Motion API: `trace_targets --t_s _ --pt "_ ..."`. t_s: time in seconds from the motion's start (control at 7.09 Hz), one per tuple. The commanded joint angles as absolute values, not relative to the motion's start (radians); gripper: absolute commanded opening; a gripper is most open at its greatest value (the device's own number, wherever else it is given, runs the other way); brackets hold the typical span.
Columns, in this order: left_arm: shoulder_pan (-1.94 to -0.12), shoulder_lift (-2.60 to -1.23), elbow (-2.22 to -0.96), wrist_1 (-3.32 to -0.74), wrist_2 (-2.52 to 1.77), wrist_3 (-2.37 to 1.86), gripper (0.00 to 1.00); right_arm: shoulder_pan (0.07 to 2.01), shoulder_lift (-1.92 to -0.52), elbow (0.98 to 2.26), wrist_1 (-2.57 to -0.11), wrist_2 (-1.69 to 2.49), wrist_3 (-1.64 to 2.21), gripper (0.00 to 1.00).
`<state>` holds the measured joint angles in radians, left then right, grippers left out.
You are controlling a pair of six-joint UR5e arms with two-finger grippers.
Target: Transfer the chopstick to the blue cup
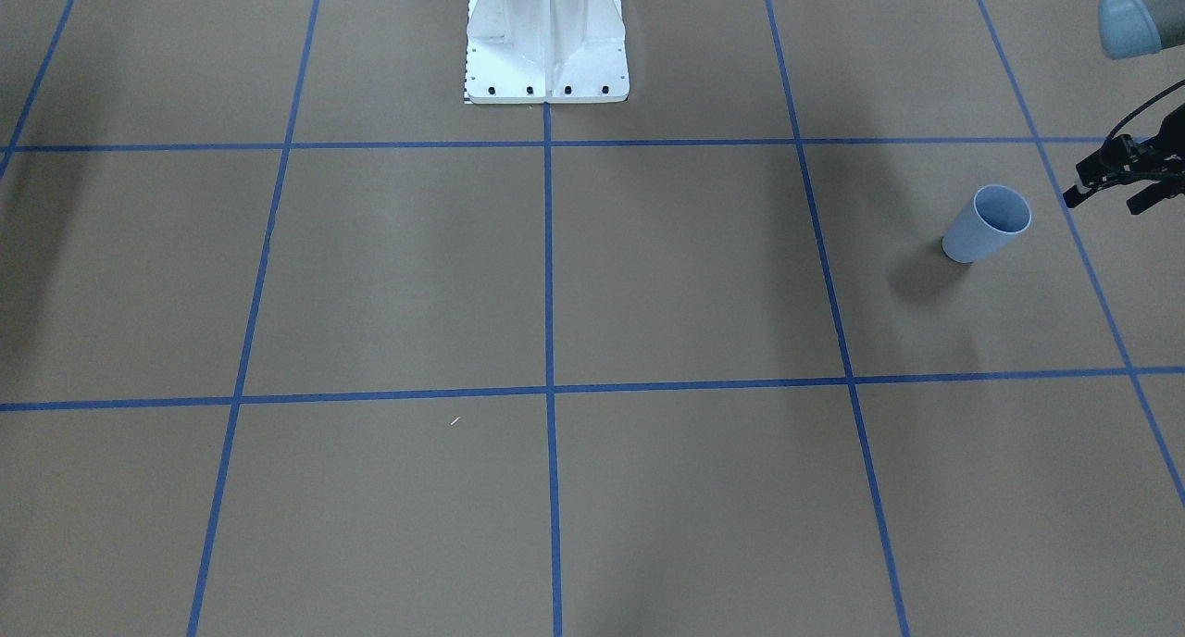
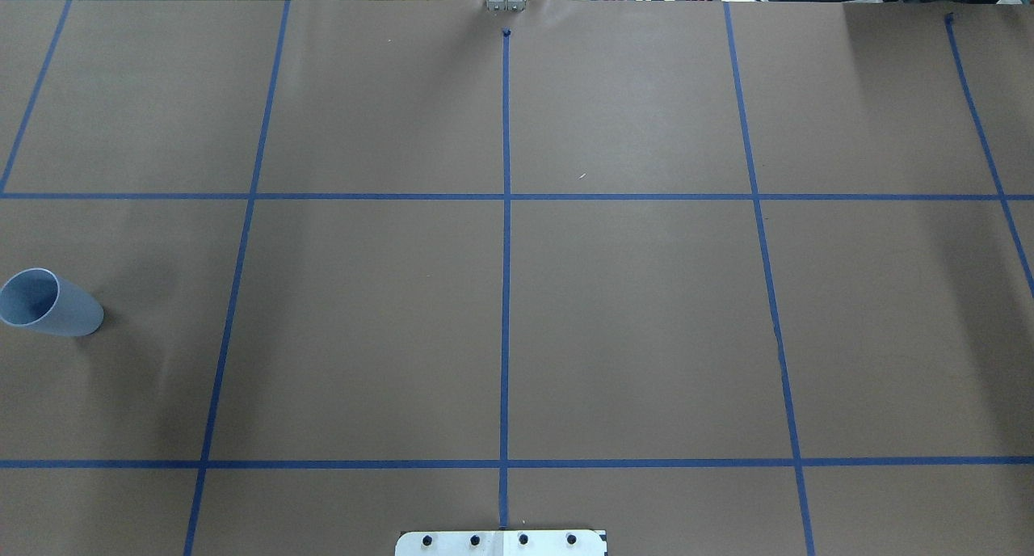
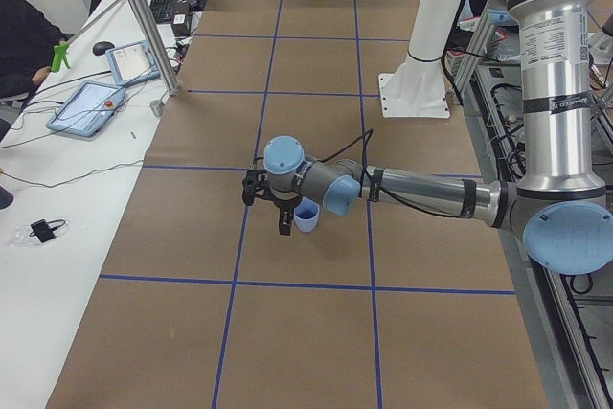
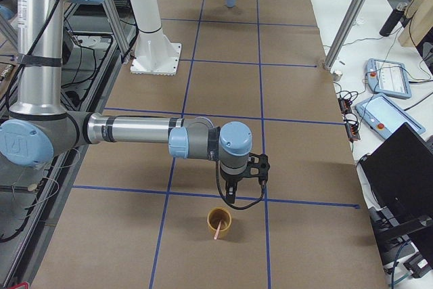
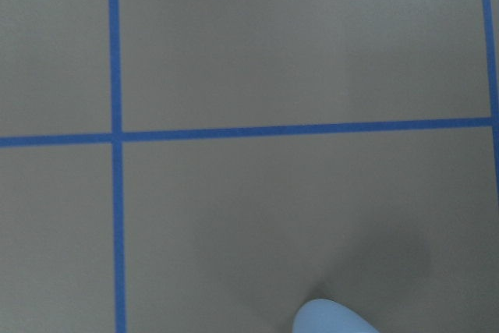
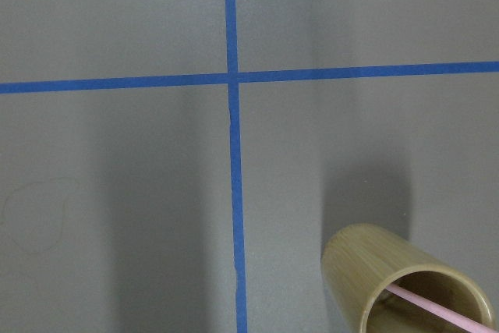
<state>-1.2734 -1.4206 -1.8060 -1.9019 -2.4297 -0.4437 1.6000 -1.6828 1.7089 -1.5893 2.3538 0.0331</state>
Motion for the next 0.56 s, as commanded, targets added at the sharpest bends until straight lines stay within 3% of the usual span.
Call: trace_targets --t_s 0.0,0.42 --pt "-1.211 -1.410 -1.796 -1.921 -2.427 -0.453 0.98 1.600 -1.677 1.712 -1.589 2.353 0.032 1.00" --pt "-1.152 -1.430 -1.741 -1.922 -2.425 -0.454 0.98 1.600 -1.677 1.706 -1.589 2.352 0.032 1.00"
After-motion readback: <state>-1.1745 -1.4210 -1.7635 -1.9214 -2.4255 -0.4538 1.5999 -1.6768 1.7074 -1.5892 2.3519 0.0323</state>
